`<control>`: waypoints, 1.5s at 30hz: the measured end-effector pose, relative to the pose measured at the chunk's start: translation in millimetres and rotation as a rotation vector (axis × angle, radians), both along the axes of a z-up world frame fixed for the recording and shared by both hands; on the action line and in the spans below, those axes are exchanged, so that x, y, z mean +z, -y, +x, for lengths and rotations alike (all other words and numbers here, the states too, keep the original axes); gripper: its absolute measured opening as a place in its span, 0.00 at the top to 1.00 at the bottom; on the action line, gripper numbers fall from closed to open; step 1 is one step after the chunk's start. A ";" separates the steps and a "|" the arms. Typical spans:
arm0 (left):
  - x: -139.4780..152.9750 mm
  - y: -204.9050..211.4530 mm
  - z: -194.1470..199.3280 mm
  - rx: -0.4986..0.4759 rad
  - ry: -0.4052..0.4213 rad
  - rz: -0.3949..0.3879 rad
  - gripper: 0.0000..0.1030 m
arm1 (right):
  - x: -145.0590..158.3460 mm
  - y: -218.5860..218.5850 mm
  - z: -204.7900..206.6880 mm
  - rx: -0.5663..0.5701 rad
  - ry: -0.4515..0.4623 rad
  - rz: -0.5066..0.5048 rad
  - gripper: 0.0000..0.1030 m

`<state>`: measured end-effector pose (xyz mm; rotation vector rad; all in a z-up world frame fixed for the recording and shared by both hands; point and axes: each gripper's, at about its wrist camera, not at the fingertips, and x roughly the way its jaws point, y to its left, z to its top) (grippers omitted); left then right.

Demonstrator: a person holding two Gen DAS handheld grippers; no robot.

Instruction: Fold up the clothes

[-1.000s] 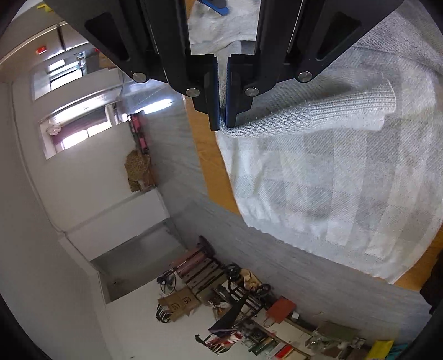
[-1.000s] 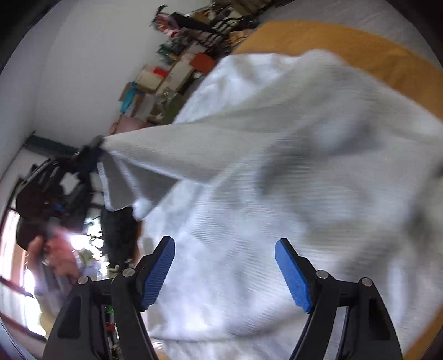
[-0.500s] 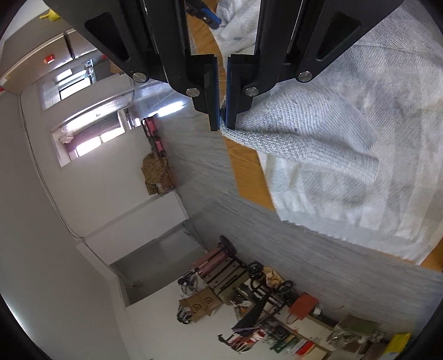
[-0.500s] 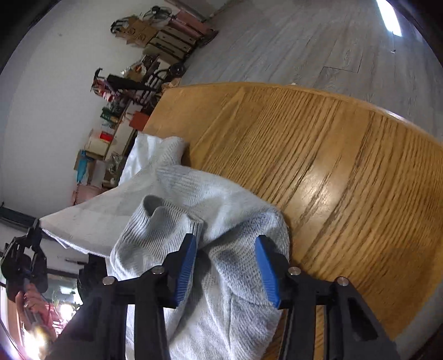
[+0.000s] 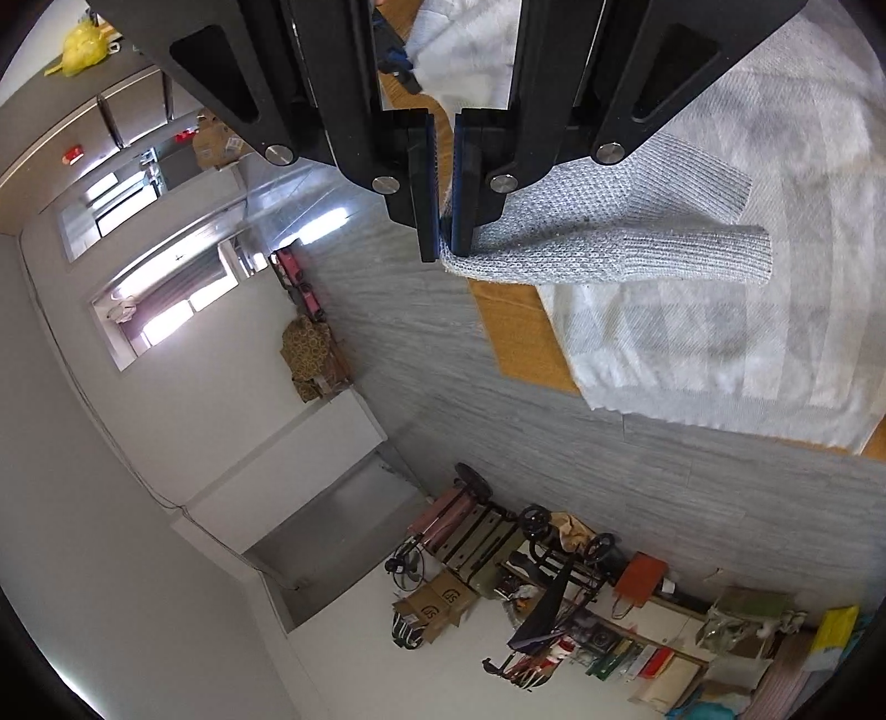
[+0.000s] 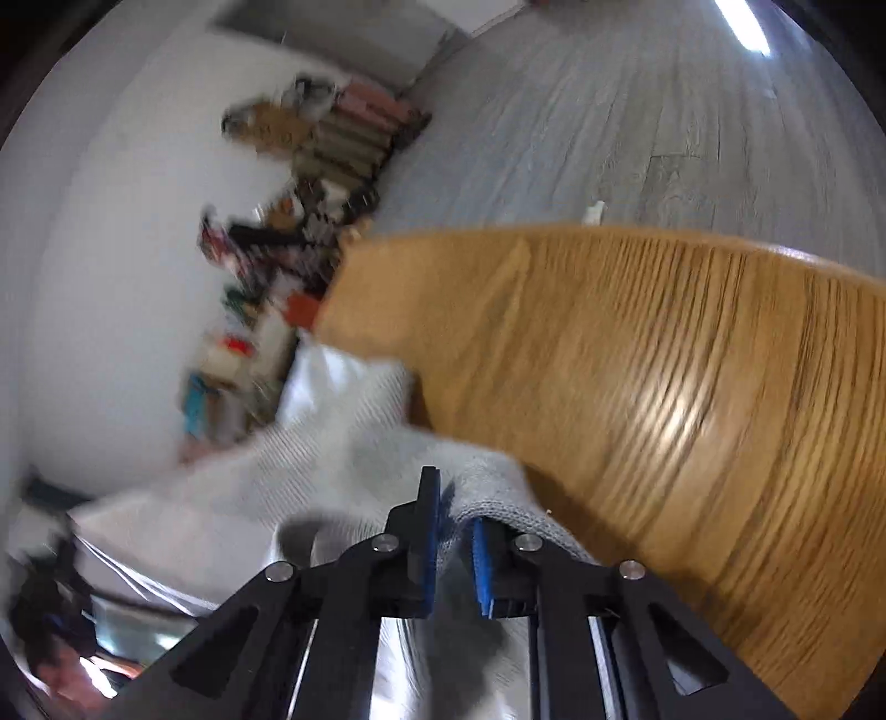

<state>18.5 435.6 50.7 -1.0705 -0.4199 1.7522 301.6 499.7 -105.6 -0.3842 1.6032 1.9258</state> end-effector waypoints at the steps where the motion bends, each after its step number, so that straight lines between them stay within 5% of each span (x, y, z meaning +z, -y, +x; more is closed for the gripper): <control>1: 4.5 -5.1 -0.6 -0.001 -0.007 0.003 0.97 | -1.6 -6.3 6.7 -0.027 -0.032 -0.023 0.89; 7: 36.2 -21.2 18.7 -0.068 -0.092 0.013 0.97 | -21.7 -25.1 25.4 -0.102 -0.165 -0.131 0.90; 10: 42.6 -13.8 35.1 -0.099 -0.151 -0.004 0.97 | -24.2 -27.6 27.0 -0.080 -0.144 -0.122 0.91; 18: 0.4 92.3 76.7 -0.046 -0.164 -0.025 0.97 | -27.0 -29.1 26.6 0.019 -0.091 -0.072 0.91; 21: -18.2 127.0 100.3 -0.025 -0.232 -0.108 0.97 | -30.4 -26.5 26.3 0.051 -0.057 -0.065 0.91; 24: -61.8 152.6 109.8 0.010 -0.166 -0.230 0.97 | -34.9 -22.4 29.0 0.074 -0.025 -0.057 0.91; 29: -146.8 179.2 99.2 0.089 0.130 -0.393 0.97 | -39.2 -24.3 28.9 0.084 0.023 -0.055 0.92; 31: -160.8 183.5 102.3 0.074 0.215 -0.437 0.95 | -36.6 -24.6 28.1 0.095 0.035 -0.056 0.83; 34: -168.6 196.4 114.1 0.007 0.262 -0.493 0.94 | -27.1 -24.8 25.3 0.146 0.047 -0.059 0.58; 37: -164.1 223.2 126.0 -0.031 0.300 -0.517 0.94 | -9.7 -21.7 25.1 0.223 0.151 -0.017 0.45; 41: -143.7 259.9 120.0 0.003 0.379 -0.459 0.92 | 15.9 -12.9 25.6 0.320 0.260 0.093 0.43; 42: -139.6 260.4 112.8 0.019 0.373 -0.458 0.89 | 23.3 -10.1 21.7 0.347 0.277 0.124 0.43; 44: -138.1 259.2 94.9 0.052 0.389 -0.450 0.65 | 38.7 -3.3 9.0 0.409 0.305 0.187 0.43; 45: -140.9 258.0 84.2 0.067 0.417 -0.439 0.40 | 44.4 0.6 0.3 0.436 0.306 0.202 0.43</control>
